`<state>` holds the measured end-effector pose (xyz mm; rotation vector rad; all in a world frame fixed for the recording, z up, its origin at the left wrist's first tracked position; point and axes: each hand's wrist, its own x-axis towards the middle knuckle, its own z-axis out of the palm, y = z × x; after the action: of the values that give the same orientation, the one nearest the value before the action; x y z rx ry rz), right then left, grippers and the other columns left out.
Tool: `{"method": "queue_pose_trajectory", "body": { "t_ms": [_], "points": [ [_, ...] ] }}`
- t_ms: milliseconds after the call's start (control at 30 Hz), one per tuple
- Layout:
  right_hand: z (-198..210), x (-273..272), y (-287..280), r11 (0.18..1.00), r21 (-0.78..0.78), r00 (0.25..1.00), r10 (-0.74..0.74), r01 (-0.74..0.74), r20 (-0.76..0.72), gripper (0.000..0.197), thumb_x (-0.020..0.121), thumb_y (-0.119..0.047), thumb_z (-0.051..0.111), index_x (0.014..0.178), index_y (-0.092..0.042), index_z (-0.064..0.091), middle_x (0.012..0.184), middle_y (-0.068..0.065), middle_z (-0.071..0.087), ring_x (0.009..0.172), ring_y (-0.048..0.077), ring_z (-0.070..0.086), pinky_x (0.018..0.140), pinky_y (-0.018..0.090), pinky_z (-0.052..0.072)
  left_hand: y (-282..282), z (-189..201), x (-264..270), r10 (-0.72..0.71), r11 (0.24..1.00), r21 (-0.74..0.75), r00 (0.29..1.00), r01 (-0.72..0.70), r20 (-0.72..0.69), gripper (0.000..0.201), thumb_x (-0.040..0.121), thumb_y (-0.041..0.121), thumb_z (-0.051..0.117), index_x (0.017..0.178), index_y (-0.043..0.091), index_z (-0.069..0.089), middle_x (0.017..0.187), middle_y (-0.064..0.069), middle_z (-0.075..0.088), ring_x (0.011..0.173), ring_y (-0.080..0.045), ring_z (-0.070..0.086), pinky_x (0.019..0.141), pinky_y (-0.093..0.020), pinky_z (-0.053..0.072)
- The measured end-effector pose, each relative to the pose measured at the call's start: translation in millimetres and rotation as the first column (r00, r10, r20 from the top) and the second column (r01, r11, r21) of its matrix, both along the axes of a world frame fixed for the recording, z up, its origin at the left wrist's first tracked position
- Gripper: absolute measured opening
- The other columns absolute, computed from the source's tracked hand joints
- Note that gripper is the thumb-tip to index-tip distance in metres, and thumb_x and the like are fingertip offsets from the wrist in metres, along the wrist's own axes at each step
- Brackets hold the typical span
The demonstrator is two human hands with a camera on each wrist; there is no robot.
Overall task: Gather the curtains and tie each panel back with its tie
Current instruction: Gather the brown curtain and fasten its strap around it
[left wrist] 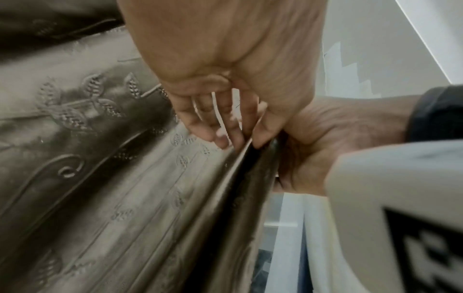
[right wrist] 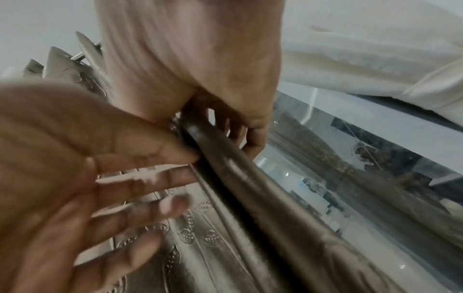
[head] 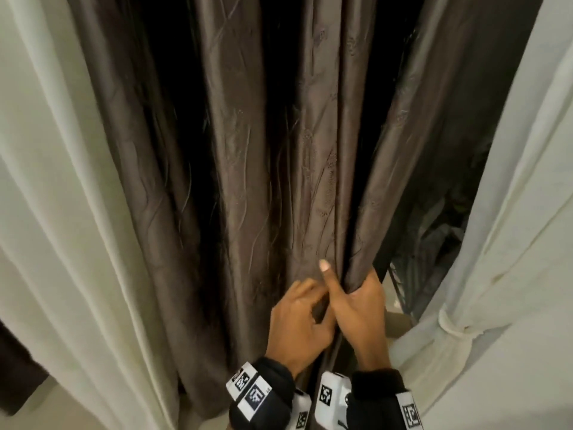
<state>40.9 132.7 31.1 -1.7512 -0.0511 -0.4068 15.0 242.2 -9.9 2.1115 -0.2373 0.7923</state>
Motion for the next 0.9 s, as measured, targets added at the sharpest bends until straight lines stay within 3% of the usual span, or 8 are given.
{"method": "queue_pose_trajectory", "body": {
  "t_ms": [133,233,300,467,700,767,833,900],
  "points": [
    [6.0,7.9,-2.7,0.998,-0.057,0.999,-0.012,0.010,-0.042,0.007,0.104,-0.032,0.064,0.104,-0.027,0.059,0.085,-0.024,0.053,0.074,-0.010,0.051,0.070,0.002,0.038,41.8,14.2,-2.1,0.396,0.899,-0.278,0.900,-0.339,0.184,0.024,0.091,0.033,0.071,0.113,0.027,0.079,0.109,0.009,0.066,0.095,-0.017,0.067,0.080,-0.039,0.061],
    [9.9,0.6,0.2,0.991,-0.128,0.994,0.017,-0.032,-0.111,0.013,0.108,-0.026,0.058,0.099,-0.024,0.048,0.080,-0.017,0.046,0.068,-0.007,0.042,0.055,0.002,0.033,84.3,17.4,8.3,0.593,0.724,-0.452,0.805,-0.522,0.021,0.051,0.089,0.042,0.080,0.136,0.030,0.065,0.126,0.005,0.060,0.106,-0.021,0.067,0.083,-0.048,0.062],
    [6.8,-0.1,3.1,0.988,-0.156,0.993,-0.008,-0.010,-0.116,0.016,0.108,-0.028,0.056,0.096,-0.020,0.050,0.078,-0.007,0.054,0.065,-0.002,0.045,0.054,0.000,0.040,108.2,14.0,14.1,0.519,0.756,-0.406,0.848,-0.514,-0.108,0.063,0.086,0.049,0.084,0.143,0.037,0.060,0.134,0.011,0.061,0.117,-0.014,0.065,0.093,-0.042,0.061],
    [4.8,-0.6,21.3,0.993,-0.105,0.981,0.036,-0.057,-0.192,0.046,0.105,-0.052,0.049,0.083,-0.015,0.064,0.074,0.007,0.066,0.065,0.018,0.063,0.063,0.028,0.054,101.4,2.9,16.3,0.361,0.847,-0.411,0.932,-0.337,-0.021,0.014,0.094,0.022,0.080,0.106,0.029,0.081,0.097,0.011,0.081,0.089,-0.006,0.078,0.087,-0.045,0.065],
    [6.0,-5.8,51.8,0.984,-0.052,0.977,0.159,-0.168,-0.144,0.064,0.084,-0.085,0.055,0.100,-0.025,0.073,0.096,-0.007,0.076,0.092,0.002,0.072,0.082,0.020,0.052,45.8,9.9,8.1,-0.078,0.972,-0.219,0.996,0.085,0.043,0.028,0.098,0.008,0.067,0.119,0.026,0.074,0.104,0.012,0.073,0.095,-0.005,0.073,0.083,-0.035,0.061],
    [4.7,-2.0,55.1,0.991,-0.078,0.989,0.098,-0.107,-0.114,0.055,0.087,-0.079,0.060,0.097,-0.025,0.068,0.094,-0.010,0.073,0.093,0.007,0.071,0.082,0.020,0.052,50.7,12.7,4.8,-0.187,0.964,-0.189,0.982,0.186,0.011,0.035,0.096,0.000,0.067,0.124,0.020,0.076,0.116,0.010,0.075,0.109,-0.005,0.073,0.095,-0.037,0.061],
    [6.7,4.0,52.3,0.997,-0.072,0.990,0.030,-0.041,-0.141,0.047,0.098,-0.066,0.053,0.087,-0.022,0.063,0.092,-0.003,0.070,0.087,0.016,0.066,0.076,0.026,0.049,66.3,12.0,0.0,-0.106,0.975,-0.191,0.993,0.114,0.051,0.045,0.090,-0.007,0.064,0.121,0.021,0.080,0.120,0.014,0.076,0.115,-0.005,0.072,0.103,-0.037,0.059],
    [8.7,8.3,46.3,0.997,-0.080,0.984,-0.010,-0.004,-0.177,0.055,0.104,-0.062,0.045,0.080,-0.016,0.063,0.087,0.007,0.070,0.079,0.020,0.065,0.066,0.030,0.045,88.2,10.6,-4.6,0.195,0.960,-0.238,0.964,-0.150,0.180,0.038,0.088,-0.002,0.065,0.111,0.022,0.083,0.112,0.010,0.075,0.104,-0.013,0.075,0.091,-0.043,0.062]
  ]
}}
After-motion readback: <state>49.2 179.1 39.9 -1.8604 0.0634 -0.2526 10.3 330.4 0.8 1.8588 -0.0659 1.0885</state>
